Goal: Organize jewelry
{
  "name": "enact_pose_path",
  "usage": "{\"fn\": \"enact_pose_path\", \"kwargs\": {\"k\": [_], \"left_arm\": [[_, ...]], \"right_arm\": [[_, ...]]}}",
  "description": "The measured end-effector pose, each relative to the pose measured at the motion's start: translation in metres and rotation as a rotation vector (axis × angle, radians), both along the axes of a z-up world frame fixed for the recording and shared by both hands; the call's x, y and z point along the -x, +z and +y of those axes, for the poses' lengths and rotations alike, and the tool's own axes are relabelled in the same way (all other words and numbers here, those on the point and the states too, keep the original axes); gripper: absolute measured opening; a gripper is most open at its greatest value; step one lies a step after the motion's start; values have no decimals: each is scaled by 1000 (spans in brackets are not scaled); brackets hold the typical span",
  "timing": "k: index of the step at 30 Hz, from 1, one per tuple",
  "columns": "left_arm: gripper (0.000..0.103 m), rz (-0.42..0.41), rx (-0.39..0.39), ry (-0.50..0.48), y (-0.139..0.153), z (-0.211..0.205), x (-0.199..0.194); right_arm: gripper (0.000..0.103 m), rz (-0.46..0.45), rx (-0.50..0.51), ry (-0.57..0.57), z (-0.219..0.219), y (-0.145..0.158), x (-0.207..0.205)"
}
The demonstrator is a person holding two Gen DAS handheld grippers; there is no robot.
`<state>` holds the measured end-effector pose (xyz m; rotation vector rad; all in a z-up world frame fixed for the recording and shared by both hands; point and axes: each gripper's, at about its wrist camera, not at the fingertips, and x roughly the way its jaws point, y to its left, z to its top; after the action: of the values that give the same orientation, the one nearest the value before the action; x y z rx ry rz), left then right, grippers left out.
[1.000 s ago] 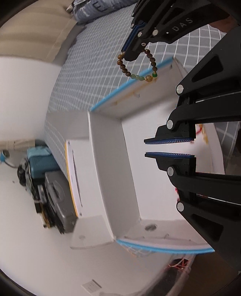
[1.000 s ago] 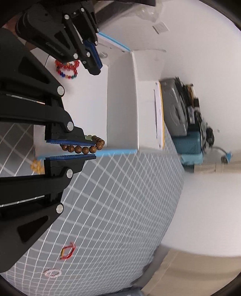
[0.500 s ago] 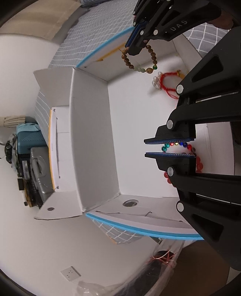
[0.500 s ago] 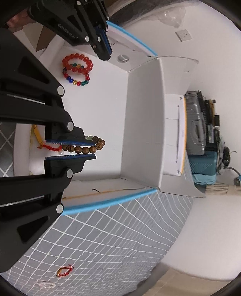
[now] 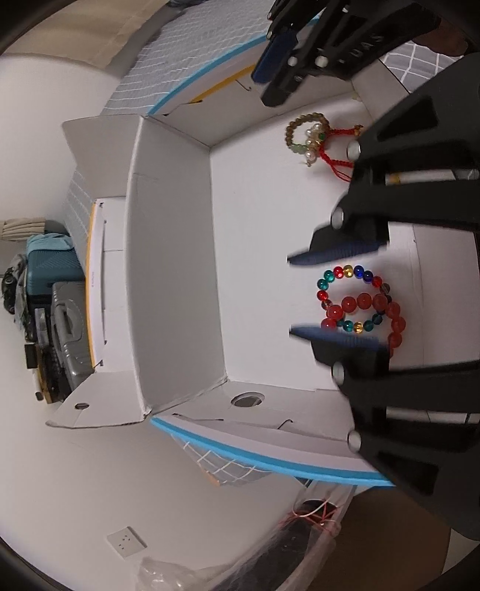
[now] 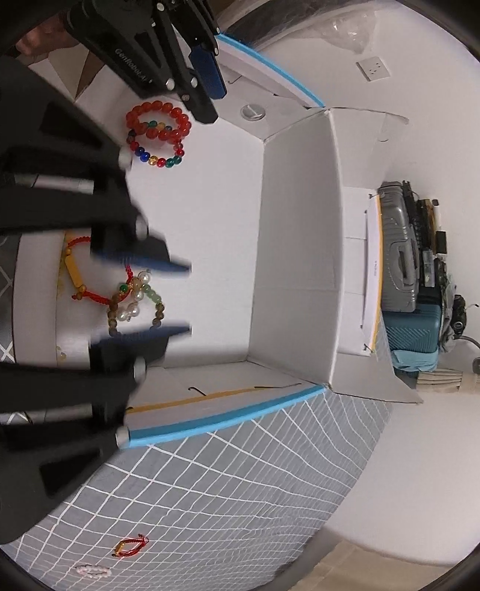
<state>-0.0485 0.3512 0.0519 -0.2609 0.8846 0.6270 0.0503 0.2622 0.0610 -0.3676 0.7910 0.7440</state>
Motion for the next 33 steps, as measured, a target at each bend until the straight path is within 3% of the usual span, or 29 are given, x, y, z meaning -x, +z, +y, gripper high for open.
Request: {"fn": "enact_pose_path", "kwargs": {"k": [4,6,8,11,18,23,33], "left_arm": [[60,-24,-7,1,7,-1,3],[67,-31,-15,7,10,-2,4],[71,-38,-17,9,12,-3,4],[80,-49,-23,7,17,-6,5],[97,-78,-49,-25,32,-29,-3],[97,-87,-53,-54,42,-51,-19],[97,-105,-66,-211,52,-130,-55]], "right_arm": [[63,-18,-27,10,-5,11,4],[68,-34,-30,23,-7,17,7],[81,-59,-32,13,-10,21,9],[88,-76,-42,1,-18,27,9],[95,-95,-73,-79,-56,40,-3],[95,-98,-85,-149,-91,47,-14],[95,-104,-91,-292,-178,58,-38]]}}
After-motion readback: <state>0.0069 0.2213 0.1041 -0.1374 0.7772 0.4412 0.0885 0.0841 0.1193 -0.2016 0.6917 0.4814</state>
